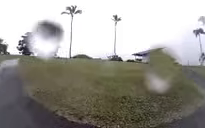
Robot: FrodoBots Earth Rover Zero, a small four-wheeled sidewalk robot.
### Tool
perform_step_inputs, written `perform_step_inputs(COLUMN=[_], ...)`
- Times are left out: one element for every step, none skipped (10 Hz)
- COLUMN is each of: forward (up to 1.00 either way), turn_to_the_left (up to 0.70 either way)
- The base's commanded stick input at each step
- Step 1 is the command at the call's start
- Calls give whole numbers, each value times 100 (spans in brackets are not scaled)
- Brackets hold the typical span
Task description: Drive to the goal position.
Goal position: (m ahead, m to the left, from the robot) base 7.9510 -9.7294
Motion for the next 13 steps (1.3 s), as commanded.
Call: perform_step_inputs(forward=[0,0,0,0,0,0,0,0,0,0,0,0,0], turn_to_the_left=[-70,-70,-70,-70,-70,-70,-70,-70,-70,-70,-70,-70,-70])
